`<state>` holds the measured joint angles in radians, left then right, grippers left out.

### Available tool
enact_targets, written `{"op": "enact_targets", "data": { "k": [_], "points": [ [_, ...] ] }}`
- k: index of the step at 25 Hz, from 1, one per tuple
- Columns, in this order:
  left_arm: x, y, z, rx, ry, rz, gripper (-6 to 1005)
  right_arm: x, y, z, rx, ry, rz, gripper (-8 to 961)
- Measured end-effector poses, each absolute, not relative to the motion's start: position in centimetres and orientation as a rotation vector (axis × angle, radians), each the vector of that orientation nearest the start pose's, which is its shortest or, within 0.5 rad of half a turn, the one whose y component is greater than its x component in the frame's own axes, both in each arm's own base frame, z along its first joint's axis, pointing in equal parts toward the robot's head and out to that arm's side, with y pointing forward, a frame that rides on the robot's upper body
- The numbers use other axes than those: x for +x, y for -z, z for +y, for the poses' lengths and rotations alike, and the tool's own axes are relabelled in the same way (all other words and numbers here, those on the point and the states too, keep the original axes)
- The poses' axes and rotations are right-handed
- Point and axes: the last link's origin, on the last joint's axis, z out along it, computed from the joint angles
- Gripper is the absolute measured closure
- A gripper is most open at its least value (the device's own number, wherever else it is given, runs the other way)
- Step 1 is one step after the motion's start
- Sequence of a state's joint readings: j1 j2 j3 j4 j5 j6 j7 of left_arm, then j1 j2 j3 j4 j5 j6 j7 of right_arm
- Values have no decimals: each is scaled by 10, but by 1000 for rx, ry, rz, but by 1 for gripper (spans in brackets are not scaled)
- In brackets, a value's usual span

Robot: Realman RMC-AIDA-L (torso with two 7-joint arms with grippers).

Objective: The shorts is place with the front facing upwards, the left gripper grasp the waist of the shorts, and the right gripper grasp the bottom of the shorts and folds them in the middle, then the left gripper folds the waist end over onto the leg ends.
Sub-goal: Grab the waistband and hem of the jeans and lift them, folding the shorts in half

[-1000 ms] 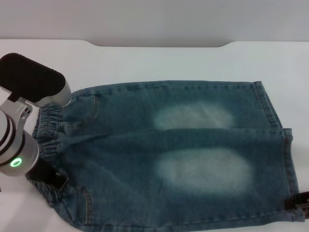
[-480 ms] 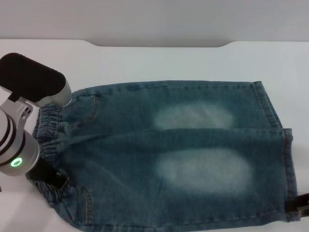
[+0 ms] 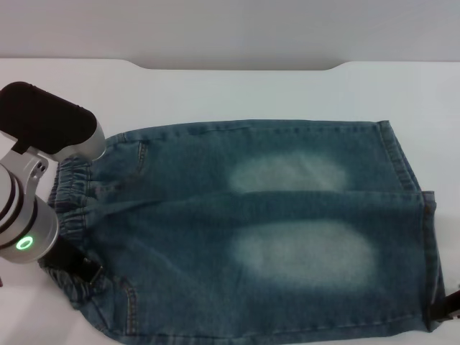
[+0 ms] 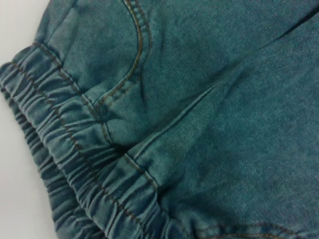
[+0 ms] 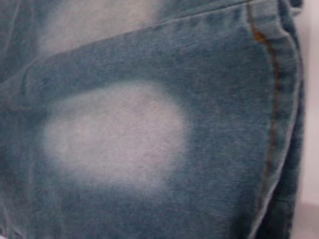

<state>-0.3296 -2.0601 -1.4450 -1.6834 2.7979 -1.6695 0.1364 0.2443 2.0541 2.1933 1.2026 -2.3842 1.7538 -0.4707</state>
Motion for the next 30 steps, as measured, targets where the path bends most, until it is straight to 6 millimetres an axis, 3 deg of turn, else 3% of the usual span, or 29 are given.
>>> {"op": "enact_targets", "data": {
  "k": [5,14,18,23,30],
  "points": [
    [-210,-2,286,-2247,-700,-1174,965,313,-45,255,-2178,57,2038,951],
    [-210,-4,288,-2239,-670,-1171,965,299,-60,267,-2208,6,1912,951],
    [-211,-3,289,-2236,-659,-1172,965,300,-63,268,-2173,-11,1937,948],
    [-212,-4,289,-2232,-659,-1176,965,303,-92,273,-2077,-59,1911,943],
    [-209,-3,292,-2237,-655,-1164,965,309,-98,266,-2042,42,1908,905]
  ]
}}
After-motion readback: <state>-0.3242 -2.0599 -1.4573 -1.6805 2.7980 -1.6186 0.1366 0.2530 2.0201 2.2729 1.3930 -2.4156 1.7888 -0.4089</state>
